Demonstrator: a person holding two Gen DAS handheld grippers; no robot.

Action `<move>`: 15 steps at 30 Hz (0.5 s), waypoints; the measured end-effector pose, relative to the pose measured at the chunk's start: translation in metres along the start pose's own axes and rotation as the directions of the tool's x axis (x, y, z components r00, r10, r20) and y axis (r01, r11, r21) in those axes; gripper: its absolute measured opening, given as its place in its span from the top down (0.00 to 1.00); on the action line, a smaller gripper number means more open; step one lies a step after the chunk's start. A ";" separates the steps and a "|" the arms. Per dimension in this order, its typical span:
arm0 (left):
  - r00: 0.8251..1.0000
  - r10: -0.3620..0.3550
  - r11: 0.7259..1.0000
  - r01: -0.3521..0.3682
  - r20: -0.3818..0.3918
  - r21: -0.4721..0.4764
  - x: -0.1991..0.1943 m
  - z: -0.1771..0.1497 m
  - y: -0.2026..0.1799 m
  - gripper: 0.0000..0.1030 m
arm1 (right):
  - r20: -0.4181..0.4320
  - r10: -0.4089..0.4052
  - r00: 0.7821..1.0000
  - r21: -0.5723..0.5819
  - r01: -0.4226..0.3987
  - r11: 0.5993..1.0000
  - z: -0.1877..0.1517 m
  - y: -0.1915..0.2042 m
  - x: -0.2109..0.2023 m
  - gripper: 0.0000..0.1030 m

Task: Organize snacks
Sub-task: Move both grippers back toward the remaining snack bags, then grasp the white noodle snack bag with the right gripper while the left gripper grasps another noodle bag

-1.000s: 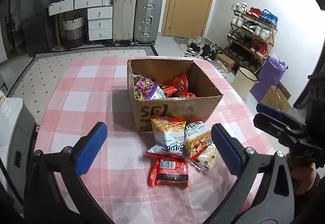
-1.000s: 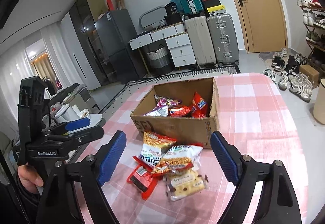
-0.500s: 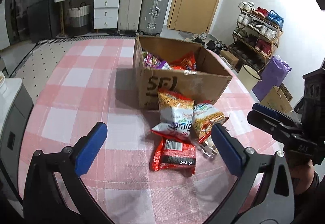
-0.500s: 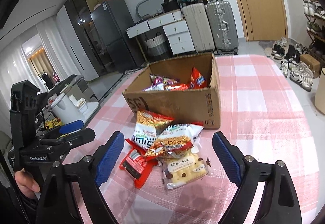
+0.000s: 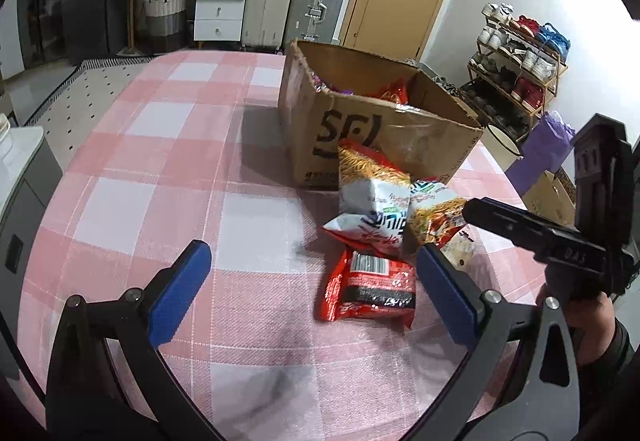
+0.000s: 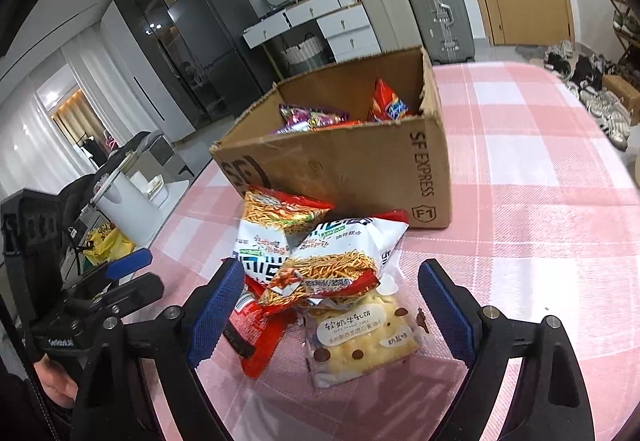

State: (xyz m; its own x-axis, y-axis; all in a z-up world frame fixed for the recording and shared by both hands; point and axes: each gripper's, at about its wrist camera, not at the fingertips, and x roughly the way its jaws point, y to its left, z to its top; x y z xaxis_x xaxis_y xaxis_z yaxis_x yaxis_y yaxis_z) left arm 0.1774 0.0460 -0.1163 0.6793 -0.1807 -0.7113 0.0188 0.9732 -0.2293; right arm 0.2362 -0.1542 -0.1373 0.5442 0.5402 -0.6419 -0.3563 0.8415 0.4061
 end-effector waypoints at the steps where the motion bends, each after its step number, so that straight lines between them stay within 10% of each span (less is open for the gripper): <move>1: 1.000 0.002 1.000 -0.002 -0.005 -0.002 0.002 -0.001 0.001 0.01 | -0.007 0.006 1.000 0.009 -0.006 1.000 0.001 -0.002 0.004 0.12; 9: 0.999 0.001 1.000 -0.002 -0.032 -0.022 0.015 -0.006 0.012 0.01 | -0.072 0.028 0.997 0.031 -0.026 0.999 0.008 -0.009 0.038 0.22; 15: 1.000 0.006 0.999 -0.007 -0.021 -0.046 0.015 -0.006 0.019 0.01 | -0.086 0.069 0.994 0.052 -0.065 0.997 0.008 -0.015 0.053 0.52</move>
State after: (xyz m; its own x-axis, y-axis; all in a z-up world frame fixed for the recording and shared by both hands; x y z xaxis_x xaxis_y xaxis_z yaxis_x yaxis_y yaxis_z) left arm 0.1836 0.0604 -0.1358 0.6641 -0.1779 -0.7262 -0.0193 0.9669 -0.2545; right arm 0.2767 -0.1378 -0.1719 0.4508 0.5943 -0.6660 -0.3511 0.8040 0.4799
